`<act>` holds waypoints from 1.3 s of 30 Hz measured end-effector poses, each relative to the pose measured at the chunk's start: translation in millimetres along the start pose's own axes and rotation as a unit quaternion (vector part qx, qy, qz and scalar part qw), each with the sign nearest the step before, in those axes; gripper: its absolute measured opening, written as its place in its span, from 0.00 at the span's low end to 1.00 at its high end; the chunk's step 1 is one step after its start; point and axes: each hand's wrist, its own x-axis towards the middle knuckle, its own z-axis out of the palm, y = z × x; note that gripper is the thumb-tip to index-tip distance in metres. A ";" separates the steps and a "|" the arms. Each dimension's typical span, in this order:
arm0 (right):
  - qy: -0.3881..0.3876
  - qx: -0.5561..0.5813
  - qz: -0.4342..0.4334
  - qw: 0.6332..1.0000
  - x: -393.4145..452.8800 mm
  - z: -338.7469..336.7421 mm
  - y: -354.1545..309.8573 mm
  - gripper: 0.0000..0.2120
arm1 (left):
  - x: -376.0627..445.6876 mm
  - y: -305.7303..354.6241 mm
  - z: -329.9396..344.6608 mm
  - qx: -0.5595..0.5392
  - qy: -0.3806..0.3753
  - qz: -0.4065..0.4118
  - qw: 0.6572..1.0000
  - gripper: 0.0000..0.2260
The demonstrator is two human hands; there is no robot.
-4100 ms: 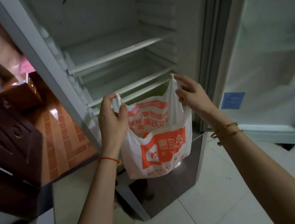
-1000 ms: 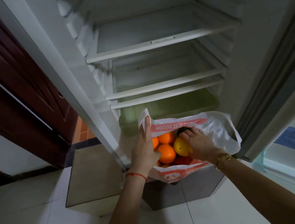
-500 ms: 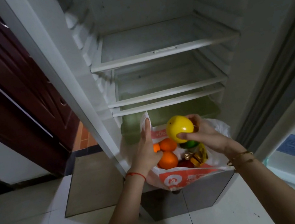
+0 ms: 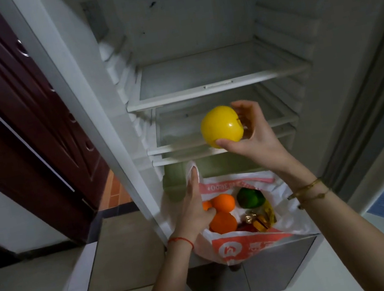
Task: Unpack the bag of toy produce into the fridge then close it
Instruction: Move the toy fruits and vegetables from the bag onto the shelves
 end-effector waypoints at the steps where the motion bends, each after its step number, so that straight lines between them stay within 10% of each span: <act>1: 0.008 -0.009 -0.013 1.000 4.8 1.0 -3.7 0.38 | -0.1 0.3 -0.3 -0.002 -0.001 -0.002 1.000 0.50; 11: 0.045 -0.070 -0.111 0.990 83.1 26.8 -49.5 0.36 | -0.3 0.5 -2.2 -0.014 -0.001 -0.010 1.000 0.53; 39: 0.010 -0.089 -0.040 0.995 140.3 66.2 -51.4 0.41 | -4.2 9.1 -9.0 -0.040 0.015 -0.028 0.999 0.50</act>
